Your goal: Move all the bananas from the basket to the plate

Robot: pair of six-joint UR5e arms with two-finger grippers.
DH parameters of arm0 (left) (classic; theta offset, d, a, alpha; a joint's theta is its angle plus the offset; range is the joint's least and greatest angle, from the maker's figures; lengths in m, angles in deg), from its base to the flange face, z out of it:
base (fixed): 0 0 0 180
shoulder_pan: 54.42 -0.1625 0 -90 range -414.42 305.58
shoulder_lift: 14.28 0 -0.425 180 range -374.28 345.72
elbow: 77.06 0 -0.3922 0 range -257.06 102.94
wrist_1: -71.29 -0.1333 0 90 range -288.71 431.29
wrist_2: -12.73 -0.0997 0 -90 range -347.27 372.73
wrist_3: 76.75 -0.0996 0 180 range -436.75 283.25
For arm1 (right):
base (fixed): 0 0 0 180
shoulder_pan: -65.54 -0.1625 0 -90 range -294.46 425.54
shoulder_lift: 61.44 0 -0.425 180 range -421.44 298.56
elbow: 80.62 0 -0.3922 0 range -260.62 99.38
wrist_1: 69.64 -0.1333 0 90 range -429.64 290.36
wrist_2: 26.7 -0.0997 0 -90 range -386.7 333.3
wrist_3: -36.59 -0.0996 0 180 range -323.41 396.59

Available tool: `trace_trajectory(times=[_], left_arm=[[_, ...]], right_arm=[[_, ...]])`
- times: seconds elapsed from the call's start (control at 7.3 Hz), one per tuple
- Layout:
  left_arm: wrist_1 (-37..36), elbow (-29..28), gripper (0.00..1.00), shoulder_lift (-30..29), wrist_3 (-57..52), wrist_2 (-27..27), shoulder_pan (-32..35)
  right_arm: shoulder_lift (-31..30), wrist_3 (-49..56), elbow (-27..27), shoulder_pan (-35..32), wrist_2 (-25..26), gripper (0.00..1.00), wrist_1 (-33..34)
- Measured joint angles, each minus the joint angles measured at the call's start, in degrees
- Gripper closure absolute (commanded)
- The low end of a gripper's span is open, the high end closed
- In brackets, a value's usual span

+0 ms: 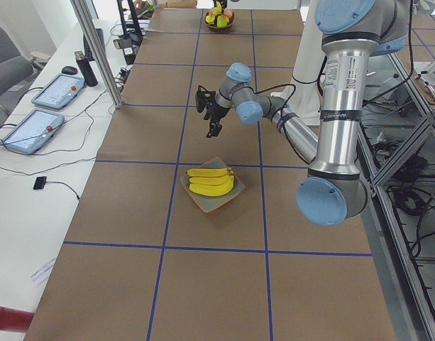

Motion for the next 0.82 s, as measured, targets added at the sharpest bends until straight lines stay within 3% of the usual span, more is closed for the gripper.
trace_trajectory(times=[0.27,0.82], left_arm=[[0.0,-0.01,0.0,0.03,0.0,0.0,0.0],[0.0,-0.08,0.0,0.15,0.0,-0.01,0.0]], right_arm=[[0.0,-0.22,0.15,0.67,0.01,0.22,-0.13],[0.14,-0.28,-0.07,1.43,-0.01,0.99,-0.22]])
